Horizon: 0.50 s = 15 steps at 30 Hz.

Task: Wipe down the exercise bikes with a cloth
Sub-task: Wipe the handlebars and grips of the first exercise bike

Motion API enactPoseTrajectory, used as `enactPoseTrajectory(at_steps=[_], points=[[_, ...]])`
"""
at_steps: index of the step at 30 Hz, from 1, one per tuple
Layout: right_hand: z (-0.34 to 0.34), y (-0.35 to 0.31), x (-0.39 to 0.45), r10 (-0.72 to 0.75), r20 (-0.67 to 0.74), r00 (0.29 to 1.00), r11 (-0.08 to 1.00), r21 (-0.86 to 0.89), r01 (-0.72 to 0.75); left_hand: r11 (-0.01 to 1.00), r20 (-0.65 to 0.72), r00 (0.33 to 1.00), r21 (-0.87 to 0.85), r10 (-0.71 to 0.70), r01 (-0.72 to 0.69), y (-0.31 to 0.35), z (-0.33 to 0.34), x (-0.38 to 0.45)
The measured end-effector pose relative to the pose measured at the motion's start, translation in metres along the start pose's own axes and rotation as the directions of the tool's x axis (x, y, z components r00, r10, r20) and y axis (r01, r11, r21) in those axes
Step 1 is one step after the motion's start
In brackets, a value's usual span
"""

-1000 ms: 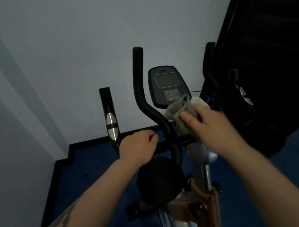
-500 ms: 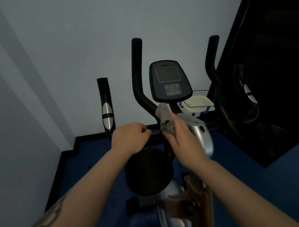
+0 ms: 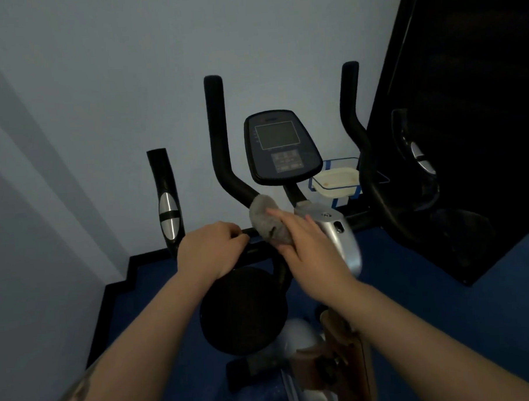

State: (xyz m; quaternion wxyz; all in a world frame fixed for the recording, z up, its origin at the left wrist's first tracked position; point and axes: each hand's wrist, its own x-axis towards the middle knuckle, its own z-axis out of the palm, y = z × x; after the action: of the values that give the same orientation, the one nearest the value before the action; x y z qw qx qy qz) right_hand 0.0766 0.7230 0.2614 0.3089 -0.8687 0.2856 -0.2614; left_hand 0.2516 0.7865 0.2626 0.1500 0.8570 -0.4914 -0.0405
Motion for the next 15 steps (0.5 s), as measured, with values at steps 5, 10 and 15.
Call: enactPoseTrajectory(at_steps=[5, 10, 15], points=[[-0.041, 0.009, 0.01, -0.064, -0.031, 0.997, 0.97, -0.238, 0.055, 0.999, -0.007, 1.0, -0.037, -0.011, 0.011, -0.003, 0.002, 0.002], [0.004, 0.007, -0.005, 0.033, -0.02, 0.999, 0.94, -0.34, -0.038, 1.0, -0.009, 1.0, -0.018, 0.0, -0.001, -0.003, 0.003, 0.001], [0.015, -0.006, 0.046, 0.259, -0.082, 0.962, 0.964, -0.046, -0.264, 1.0, 0.007, 1.0, -0.002, -0.007, 0.007, -0.001, 0.002, 0.003]])
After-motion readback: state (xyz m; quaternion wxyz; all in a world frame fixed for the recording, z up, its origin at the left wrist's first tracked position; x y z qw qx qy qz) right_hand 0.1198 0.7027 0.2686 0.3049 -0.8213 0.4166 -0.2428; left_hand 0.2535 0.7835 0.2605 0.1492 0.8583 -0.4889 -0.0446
